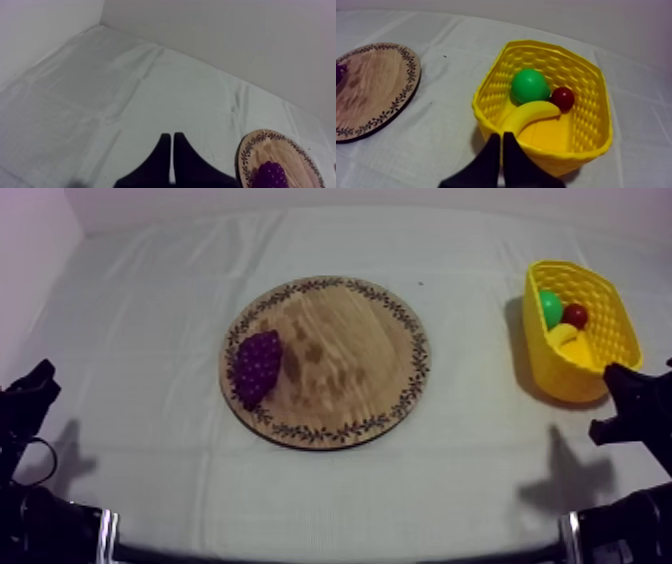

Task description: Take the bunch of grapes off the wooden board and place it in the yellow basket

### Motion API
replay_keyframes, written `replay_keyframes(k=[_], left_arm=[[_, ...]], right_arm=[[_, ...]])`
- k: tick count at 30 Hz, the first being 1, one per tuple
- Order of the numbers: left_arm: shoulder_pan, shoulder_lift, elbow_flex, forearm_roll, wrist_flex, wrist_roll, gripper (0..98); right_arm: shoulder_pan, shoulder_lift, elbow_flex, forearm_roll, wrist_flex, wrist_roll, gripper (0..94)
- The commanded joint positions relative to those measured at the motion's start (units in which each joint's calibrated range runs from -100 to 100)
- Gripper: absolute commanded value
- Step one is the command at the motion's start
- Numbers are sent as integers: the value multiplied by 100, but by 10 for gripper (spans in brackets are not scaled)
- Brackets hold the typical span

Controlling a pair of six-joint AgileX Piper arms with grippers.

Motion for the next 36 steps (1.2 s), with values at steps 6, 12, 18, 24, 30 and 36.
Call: replay_keyframes(k=[6,12,18,24,30,36], left_arm=[[2,2,-4,1,0,1,0],[2,2,-4,1,0,1,0],[2,2,-4,1,0,1,0],[2,2,-4,1,0,1,0],[2,2,-4,1,0,1,0],[2,2,-4,1,0,1,0]], right_arm=[[0,-4,0,-2,0,0,2],[-116,-6,0,-2,-3,32,2],[-419,-12,0,-2,7,-2,4],[-816,17,-40,-10,-35,351,5],[-1621,971,-608,781,-80,-129,6],[-2086,2706,-2297,1367,543,-1264,6]])
